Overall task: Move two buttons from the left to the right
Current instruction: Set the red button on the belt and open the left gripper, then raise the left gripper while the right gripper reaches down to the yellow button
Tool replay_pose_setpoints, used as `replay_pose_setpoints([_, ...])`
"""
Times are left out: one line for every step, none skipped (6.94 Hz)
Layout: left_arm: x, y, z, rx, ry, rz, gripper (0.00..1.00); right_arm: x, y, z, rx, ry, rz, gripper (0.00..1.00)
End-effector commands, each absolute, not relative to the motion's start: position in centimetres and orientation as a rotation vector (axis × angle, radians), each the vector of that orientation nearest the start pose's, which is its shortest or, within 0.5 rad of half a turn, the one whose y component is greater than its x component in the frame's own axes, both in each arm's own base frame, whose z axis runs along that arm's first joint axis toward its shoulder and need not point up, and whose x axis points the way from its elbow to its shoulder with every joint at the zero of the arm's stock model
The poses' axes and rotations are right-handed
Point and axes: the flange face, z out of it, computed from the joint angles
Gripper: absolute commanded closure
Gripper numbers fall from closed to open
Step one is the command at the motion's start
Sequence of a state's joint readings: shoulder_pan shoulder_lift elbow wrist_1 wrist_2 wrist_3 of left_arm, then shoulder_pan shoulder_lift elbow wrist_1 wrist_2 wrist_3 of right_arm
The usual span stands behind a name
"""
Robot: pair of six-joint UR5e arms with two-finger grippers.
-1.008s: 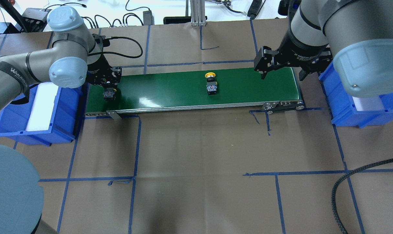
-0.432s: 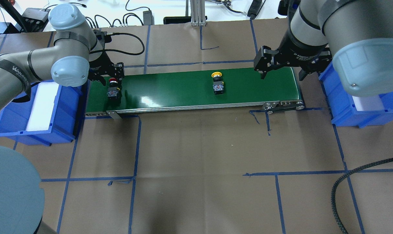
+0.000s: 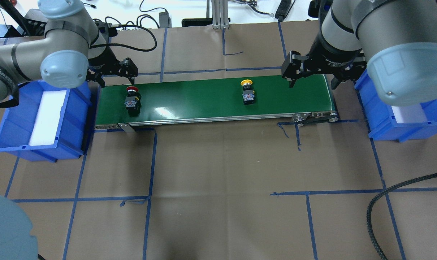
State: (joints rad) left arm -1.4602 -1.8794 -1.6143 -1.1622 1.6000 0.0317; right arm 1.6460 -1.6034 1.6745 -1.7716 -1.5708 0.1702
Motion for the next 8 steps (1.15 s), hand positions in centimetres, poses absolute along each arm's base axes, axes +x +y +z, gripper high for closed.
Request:
replay_pose_setpoints([-7.3,-56.3,39.8,-0.131,3.112,0.033,0.00,17.2,-50.3,45.1,0.153,3.110,-0.225,0.00])
replay_pose_setpoints([-8.5,-53.9,42.1,-0.124,3.117,0.045,0.00,17.4,-52.2,43.9,0.180,3.094,-0.292,0.00])
replay_pose_setpoints([-11.0,-51.8,43.8,-0.053,3.111,-0.001,0.00,17.9,-53.6,42.3,0.173,3.051,-0.291,0.00])
replay_pose_setpoints([-12.5,-50.3,45.4,-0.006,3.109,-0.037,0.00,18.3,-55.1,40.5,0.168,3.024,-0.295,0.00])
replay_pose_setpoints([-12.6,-49.8,45.7,0.014,3.109,-0.016,0.00,18.4,-56.7,38.8,0.165,3.014,-0.347,0.00])
replay_pose_setpoints([-11.9,-50.0,45.8,0.005,3.113,-0.023,0.00,18.5,-58.3,36.3,0.168,3.016,-0.334,0.00])
replay_pose_setpoints([-11.8,-49.9,46.0,0.000,3.113,-0.027,0.00,18.5,-59.0,35.6,0.168,3.017,-0.331,0.00])
replay_pose_setpoints([-11.4,-50.0,45.8,-0.012,3.115,-0.023,0.00,18.7,-58.9,34.2,0.165,3.023,-0.297,0.00])
